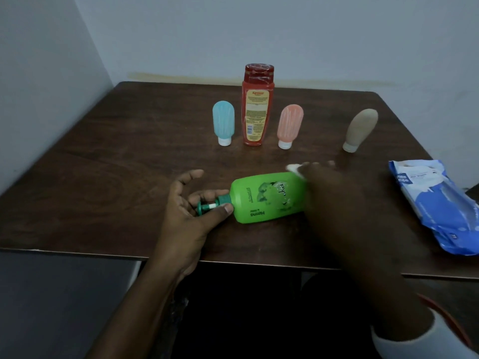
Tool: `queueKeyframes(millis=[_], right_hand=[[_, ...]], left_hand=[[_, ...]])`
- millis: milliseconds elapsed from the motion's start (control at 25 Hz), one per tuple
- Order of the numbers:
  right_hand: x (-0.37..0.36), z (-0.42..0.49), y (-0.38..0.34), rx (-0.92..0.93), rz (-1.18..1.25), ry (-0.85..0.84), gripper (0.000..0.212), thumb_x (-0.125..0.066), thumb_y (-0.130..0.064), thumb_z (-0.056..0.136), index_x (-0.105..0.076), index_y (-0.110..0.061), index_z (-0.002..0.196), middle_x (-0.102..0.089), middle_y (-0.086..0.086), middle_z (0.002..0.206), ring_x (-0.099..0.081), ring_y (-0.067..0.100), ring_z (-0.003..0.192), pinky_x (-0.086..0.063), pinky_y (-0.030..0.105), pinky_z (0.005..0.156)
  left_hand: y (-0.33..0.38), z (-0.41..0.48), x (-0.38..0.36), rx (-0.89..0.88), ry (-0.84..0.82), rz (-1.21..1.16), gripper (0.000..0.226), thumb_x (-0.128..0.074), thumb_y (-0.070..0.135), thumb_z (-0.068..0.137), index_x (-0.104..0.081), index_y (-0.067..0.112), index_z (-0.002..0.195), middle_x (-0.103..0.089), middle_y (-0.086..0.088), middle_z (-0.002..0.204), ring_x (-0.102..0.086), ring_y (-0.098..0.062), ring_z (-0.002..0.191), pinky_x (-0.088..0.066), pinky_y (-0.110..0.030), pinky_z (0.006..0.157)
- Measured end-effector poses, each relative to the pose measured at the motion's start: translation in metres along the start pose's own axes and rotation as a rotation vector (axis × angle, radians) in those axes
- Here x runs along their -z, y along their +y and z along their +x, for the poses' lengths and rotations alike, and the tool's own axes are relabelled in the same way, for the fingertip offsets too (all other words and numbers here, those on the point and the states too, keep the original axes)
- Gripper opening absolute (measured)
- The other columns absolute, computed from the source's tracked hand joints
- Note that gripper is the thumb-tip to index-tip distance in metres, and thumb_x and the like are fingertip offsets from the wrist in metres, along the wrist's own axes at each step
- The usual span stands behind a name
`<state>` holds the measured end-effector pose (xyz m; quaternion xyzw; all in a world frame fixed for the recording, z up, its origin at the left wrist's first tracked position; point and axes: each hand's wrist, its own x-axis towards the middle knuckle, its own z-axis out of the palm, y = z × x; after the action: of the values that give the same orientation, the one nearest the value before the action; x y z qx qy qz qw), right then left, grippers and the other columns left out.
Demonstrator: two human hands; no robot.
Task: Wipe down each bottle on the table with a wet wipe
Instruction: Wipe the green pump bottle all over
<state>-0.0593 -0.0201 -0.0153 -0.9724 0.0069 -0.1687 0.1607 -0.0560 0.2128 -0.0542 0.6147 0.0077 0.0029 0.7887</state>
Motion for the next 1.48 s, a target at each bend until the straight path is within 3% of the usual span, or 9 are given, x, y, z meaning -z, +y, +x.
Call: queueKeyframes(millis=[120,280,400,480,600,760,1000,1240,1480], right_hand=[[-0.029,-0.012,-0.047,0.252,0.018,-0.073,0.051,-0.062,0.003,0.080,-0.059,-0.006,0.130,-0.059,0.017,0.134,-0.053,0.033,0.128,-0.021,0.037,0.114],[-0.041,-0.013,-0.069,0.463,0.069,-0.082,0.041,-0.044,-0.010,0.088,-0.064,-0.005,0.123,-0.063,0.015,0.130,-0.056,0.030,0.125,-0.027,0.040,0.117],[-0.023,0.009,-0.036,0.387,-0.052,-0.141,0.053,-0.050,-0.004,0.086,-0.053,-0.015,0.138,-0.054,0.011,0.142,-0.048,0.028,0.134,-0.022,0.039,0.118],[-0.010,0.021,-0.001,0.223,-0.113,-0.074,0.048,-0.050,-0.009,0.088,-0.058,-0.021,0.134,-0.060,0.013,0.134,-0.054,0.030,0.127,-0.032,0.040,0.112],[0.005,0.023,0.037,0.065,-0.102,-0.057,0.043,-0.052,-0.002,0.088,-0.063,-0.013,0.128,-0.060,0.018,0.132,-0.051,0.031,0.131,-0.024,0.040,0.117],[0.011,-0.007,0.048,0.092,0.027,0.002,0.050,-0.061,0.009,0.082,-0.064,-0.011,0.127,-0.061,0.009,0.134,-0.055,0.029,0.125,-0.032,0.032,0.107],[0.009,-0.044,0.056,0.045,0.059,0.142,0.041,-0.070,0.001,0.083,-0.068,-0.014,0.121,-0.068,0.002,0.123,-0.063,0.026,0.100,-0.046,0.028,0.081],[0.016,-0.001,0.056,-0.003,0.043,0.059,0.026,-0.059,-0.015,0.091,-0.072,-0.018,0.114,-0.071,0.007,0.094,-0.061,0.022,0.083,-0.046,0.030,0.070],[0.005,0.037,0.048,0.078,0.008,0.109,0.022,-0.061,-0.008,0.087,-0.075,-0.010,0.103,-0.074,0.013,0.091,-0.065,0.031,0.082,-0.046,0.031,0.071]], left_hand=[[0.002,0.000,-0.004,0.006,0.015,0.006,0.080,-0.081,-0.013,0.069,-0.049,0.023,0.134,-0.079,-0.012,0.094,-0.075,-0.023,0.090,-0.062,-0.040,0.082],[0.002,0.000,0.000,0.021,0.038,-0.029,0.080,-0.086,0.002,0.059,-0.056,0.027,0.129,-0.076,-0.017,0.100,-0.073,-0.030,0.093,-0.058,-0.048,0.091],[0.002,0.000,0.000,0.015,0.035,-0.010,0.072,-0.083,0.000,0.064,-0.054,0.024,0.126,-0.078,-0.017,0.104,-0.076,-0.027,0.098,-0.061,-0.040,0.085],[0.002,-0.001,-0.003,0.005,0.043,-0.017,0.068,-0.082,-0.002,0.065,-0.053,0.022,0.122,-0.079,-0.016,0.102,-0.077,-0.024,0.095,-0.062,-0.033,0.080],[0.001,-0.001,-0.004,-0.007,0.062,-0.020,0.066,-0.081,-0.003,0.065,-0.053,0.023,0.118,-0.079,-0.016,0.103,-0.077,-0.026,0.095,-0.062,-0.033,0.079],[0.001,0.000,-0.005,-0.013,0.090,-0.032,0.062,-0.079,-0.008,0.069,-0.049,0.022,0.115,-0.079,-0.017,0.101,-0.077,-0.027,0.091,-0.064,-0.038,0.083],[0.005,0.001,-0.004,-0.004,0.059,-0.068,0.066,-0.078,-0.004,0.065,-0.048,0.020,0.119,-0.079,-0.017,0.100,-0.076,-0.026,0.089,-0.065,-0.035,0.082],[0.003,0.000,0.001,-0.019,-0.015,-0.002,0.074,-0.078,-0.009,0.062,-0.051,0.021,0.124,-0.079,-0.011,0.098,-0.075,-0.020,0.096,-0.063,-0.031,0.081],[0.003,-0.001,0.000,-0.025,0.004,-0.007,0.075,-0.080,-0.008,0.059,-0.054,0.025,0.122,-0.079,-0.011,0.096,-0.075,-0.020,0.098,-0.063,-0.033,0.085]])
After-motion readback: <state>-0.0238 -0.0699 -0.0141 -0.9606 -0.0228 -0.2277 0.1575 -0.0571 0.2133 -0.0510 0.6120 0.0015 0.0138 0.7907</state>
